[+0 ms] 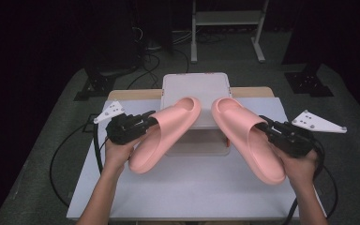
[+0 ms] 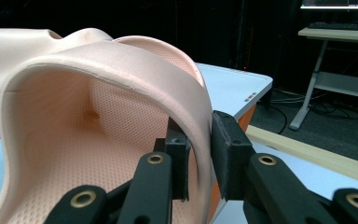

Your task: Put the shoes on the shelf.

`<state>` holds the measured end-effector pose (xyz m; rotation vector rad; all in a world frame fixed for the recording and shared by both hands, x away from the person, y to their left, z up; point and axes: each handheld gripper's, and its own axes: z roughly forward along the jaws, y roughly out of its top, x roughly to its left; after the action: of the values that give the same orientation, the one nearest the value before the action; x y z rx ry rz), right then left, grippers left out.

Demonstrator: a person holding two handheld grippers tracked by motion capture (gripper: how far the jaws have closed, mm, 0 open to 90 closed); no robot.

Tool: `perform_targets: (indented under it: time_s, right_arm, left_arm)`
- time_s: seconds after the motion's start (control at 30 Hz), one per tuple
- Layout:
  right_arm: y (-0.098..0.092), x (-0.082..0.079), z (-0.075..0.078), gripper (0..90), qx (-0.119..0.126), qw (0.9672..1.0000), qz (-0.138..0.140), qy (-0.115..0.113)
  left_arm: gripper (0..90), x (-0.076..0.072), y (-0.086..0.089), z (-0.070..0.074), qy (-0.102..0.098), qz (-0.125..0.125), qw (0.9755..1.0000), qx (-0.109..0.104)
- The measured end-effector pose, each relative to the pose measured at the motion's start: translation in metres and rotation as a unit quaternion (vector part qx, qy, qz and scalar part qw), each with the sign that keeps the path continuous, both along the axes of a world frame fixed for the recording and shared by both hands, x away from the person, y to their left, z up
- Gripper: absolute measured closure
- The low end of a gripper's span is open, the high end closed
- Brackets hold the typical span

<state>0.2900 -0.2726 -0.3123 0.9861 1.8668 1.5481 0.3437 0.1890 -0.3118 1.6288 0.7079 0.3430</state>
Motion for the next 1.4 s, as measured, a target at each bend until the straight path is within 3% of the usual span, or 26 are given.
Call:
perform_targets:
  time_s: [0.7, 1.4]
  right_arm:
    - [0.018, 0.032, 0.010, 76.6, -0.004, 0.9999, -0.011, 0.003]
    - [0.028, 0.061, 0.011, 76.6, 0.001, 0.9995, -0.027, 0.015]
  left_arm:
    - [70.8, 0.026, -0.002, 0.004, 0.007, 0.015, 0.9999, 0.000]
    - [70.6, 0.052, -0.007, 0.012, 0.020, 0.036, 0.9989, 0.024]
